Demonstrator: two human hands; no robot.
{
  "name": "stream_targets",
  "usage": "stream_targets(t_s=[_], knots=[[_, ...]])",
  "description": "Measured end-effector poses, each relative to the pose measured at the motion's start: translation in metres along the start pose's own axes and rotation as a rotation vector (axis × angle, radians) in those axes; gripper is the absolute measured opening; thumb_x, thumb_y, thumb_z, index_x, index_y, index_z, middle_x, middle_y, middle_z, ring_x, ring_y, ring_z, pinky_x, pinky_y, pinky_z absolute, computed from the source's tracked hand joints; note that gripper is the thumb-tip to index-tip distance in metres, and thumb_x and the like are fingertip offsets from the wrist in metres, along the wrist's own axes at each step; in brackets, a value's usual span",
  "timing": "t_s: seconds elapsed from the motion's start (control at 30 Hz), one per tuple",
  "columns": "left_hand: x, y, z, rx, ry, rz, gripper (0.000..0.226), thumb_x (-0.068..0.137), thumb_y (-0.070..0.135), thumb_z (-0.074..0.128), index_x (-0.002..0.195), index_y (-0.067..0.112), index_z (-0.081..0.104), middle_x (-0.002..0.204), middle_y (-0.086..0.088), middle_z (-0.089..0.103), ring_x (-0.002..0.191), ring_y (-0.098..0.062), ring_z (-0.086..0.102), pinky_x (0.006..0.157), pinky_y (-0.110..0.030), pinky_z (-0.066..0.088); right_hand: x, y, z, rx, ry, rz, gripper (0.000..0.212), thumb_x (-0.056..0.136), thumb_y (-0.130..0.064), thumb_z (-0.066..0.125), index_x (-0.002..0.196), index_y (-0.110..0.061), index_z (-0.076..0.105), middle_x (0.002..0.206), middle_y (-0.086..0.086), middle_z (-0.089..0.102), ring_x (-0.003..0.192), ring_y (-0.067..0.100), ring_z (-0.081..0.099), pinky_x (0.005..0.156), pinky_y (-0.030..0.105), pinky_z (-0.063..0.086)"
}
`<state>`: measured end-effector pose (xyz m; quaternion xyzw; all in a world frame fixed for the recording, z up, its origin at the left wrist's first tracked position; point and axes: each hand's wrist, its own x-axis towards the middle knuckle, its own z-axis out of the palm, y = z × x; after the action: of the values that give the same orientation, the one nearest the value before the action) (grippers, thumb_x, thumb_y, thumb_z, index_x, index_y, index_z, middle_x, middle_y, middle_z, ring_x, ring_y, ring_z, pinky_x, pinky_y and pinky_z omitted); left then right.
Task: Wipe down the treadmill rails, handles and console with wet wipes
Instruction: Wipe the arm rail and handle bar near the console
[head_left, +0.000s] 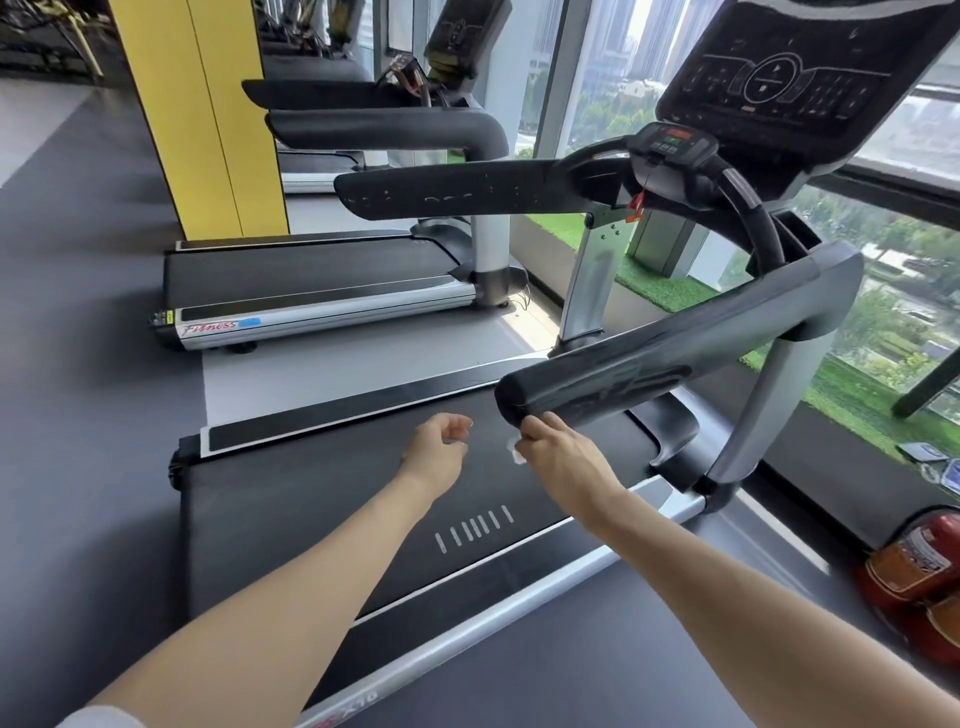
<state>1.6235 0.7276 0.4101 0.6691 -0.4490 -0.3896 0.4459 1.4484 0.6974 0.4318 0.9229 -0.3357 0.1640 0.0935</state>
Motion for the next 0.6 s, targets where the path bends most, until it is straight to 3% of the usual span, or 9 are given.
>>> stream_targets(t_s=[0.1, 0.23, 0.4, 0.53, 0.6], knots=[[0.002, 0.006, -0.006, -0.024, 0.007, -0.016, 0.028, 0.090, 0.001, 0.049, 0.106, 0.022, 0.060, 0.110, 0.002, 0.062, 0.105, -0.014, 0.057, 0.095, -0.032, 0.045, 0.027, -0.007, -0.013, 0.115, 0.043, 0.046, 0.019, 0.072, 0.007, 0.057, 0.081, -0.006, 0.069, 0.086, 0.007, 0.057, 0.081, 0.029, 0.053, 0.051, 0.038, 0.051], [0.008, 0.029, -0.017, -0.041, 0.056, 0.047, 0.025, 0.091, 0.002, 0.051, 0.109, 0.016, 0.061, 0.106, 0.001, 0.060, 0.098, -0.014, 0.055, 0.086, -0.028, 0.045, 0.050, 0.000, -0.024, 0.231, 0.160, 0.182, 0.019, 0.077, 0.005, 0.064, 0.091, -0.006, 0.072, 0.092, 0.006, 0.061, 0.086, 0.031, 0.056, 0.062, 0.039, 0.052], [0.007, 0.045, -0.027, -0.033, 0.161, 0.071, 0.021, 0.093, 0.003, 0.050, 0.107, 0.014, 0.061, 0.102, 0.001, 0.059, 0.096, -0.015, 0.056, 0.078, -0.023, 0.042, 0.045, 0.022, -0.013, 0.205, 0.137, -0.012, 0.018, 0.068, 0.003, 0.076, 0.078, -0.011, 0.071, 0.084, 0.001, 0.059, 0.077, 0.026, 0.056, 0.051, 0.034, 0.052], [-0.006, 0.034, -0.018, 0.013, 0.173, 0.010, 0.025, 0.093, 0.001, 0.050, 0.115, 0.006, 0.060, 0.102, -0.001, 0.057, 0.093, -0.012, 0.053, 0.068, -0.014, 0.042, 0.030, 0.031, 0.002, 0.150, 0.165, -0.097, 0.017, 0.069, 0.001, 0.074, 0.077, -0.012, 0.067, 0.082, 0.000, 0.056, 0.077, 0.019, 0.045, 0.048, 0.032, 0.049], [-0.011, 0.028, -0.008, 0.022, 0.187, -0.018, 0.025, 0.093, 0.001, 0.049, 0.116, 0.005, 0.060, 0.102, -0.002, 0.057, 0.092, -0.012, 0.052, 0.067, -0.016, 0.042, 0.025, 0.036, 0.005, 0.115, 0.181, -0.147, 0.019, 0.065, 0.003, 0.072, 0.077, -0.011, 0.067, 0.081, 0.000, 0.056, 0.077, 0.019, 0.043, 0.047, 0.031, 0.048]])
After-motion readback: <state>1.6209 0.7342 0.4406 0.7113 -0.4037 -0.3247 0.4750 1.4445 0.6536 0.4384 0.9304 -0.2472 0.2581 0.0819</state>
